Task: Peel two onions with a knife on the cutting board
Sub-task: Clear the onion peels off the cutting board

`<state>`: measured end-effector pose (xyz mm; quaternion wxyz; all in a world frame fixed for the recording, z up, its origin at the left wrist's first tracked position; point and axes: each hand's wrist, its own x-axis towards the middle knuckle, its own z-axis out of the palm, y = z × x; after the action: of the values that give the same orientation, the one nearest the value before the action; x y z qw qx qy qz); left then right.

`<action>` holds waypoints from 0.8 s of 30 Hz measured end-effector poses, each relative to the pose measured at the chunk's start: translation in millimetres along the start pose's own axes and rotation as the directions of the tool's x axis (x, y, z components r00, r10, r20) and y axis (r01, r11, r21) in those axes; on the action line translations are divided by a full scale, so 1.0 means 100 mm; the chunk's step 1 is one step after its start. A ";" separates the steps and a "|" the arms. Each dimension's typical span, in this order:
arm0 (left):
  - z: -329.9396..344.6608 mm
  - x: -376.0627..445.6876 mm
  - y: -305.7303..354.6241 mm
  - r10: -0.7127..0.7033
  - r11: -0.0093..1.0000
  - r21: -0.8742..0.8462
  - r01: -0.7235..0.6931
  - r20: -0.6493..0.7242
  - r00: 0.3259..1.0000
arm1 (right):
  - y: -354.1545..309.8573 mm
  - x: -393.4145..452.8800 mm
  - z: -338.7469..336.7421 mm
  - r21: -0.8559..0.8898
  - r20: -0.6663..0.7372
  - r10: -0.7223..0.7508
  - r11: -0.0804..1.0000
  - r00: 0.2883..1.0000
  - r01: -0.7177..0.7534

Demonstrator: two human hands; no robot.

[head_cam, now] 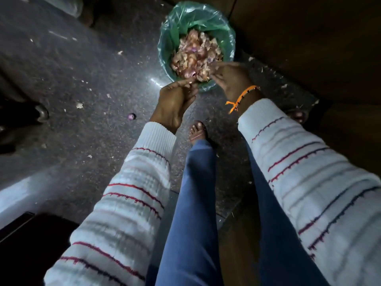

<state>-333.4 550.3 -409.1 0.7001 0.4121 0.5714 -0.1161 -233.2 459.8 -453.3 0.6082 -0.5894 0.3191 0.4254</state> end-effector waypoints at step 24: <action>0.58 -0.39 0.28 0.251 0.915 0.312 -0.256 0.057 0.966 | -0.41 -0.54 -0.21 -0.164 -0.051 -0.267 0.953 0.962 0.256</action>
<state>-287.2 515.2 -361.6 0.6383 0.5889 0.4816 -0.1177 -217.6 433.9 -389.4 0.5994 -0.6871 0.2260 0.3428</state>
